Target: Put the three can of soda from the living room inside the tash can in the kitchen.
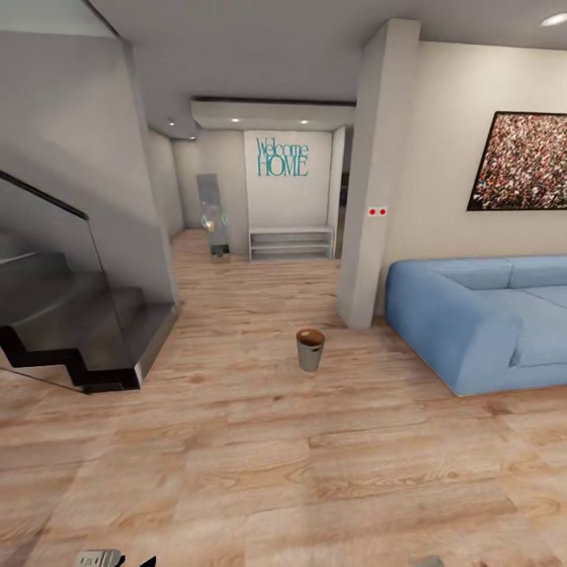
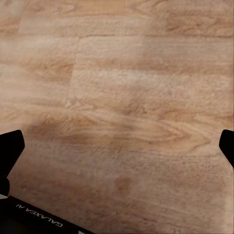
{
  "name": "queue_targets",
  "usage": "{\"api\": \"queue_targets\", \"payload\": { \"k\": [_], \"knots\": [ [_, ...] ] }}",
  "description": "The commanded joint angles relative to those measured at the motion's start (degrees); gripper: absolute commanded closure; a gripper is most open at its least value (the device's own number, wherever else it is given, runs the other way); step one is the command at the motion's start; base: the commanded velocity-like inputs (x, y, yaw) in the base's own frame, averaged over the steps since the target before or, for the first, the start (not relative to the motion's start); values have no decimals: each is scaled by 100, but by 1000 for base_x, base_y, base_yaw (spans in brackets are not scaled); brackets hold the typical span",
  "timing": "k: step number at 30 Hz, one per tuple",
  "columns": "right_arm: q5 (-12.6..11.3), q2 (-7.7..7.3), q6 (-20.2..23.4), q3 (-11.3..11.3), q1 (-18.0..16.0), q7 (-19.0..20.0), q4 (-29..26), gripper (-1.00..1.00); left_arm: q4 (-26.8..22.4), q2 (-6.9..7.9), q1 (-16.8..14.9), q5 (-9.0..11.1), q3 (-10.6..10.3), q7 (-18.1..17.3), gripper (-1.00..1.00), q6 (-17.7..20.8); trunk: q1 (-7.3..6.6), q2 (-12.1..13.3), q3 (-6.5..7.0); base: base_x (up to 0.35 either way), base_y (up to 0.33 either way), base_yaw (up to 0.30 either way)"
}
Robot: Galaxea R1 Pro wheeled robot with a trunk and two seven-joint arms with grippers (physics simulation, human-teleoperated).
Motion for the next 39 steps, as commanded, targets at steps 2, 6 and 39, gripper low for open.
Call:
{"api": "queue_targets", "payload": {
  "k": [2, 6, 39],
  "knots": [
    [0, 0, 0, 0, 0, 1, 0, -100, 0, 0, -1, 1, 0, 0, -100, 0, 0, 0, -1, 347, 0, 20],
    [0, 0, 0, 0, 0, 2, 0, -100, 0, 0, -1, 3, 0, 0, -100, 0, 0, 0, -2, 347, 0, 9],
    [0, -3, 0, 0, 0, 2, 0, -100, 9, 0, 0, -4, -13, 1, -100, 0, 0, 0, -2, 347, 0, 0]
  ]
}}
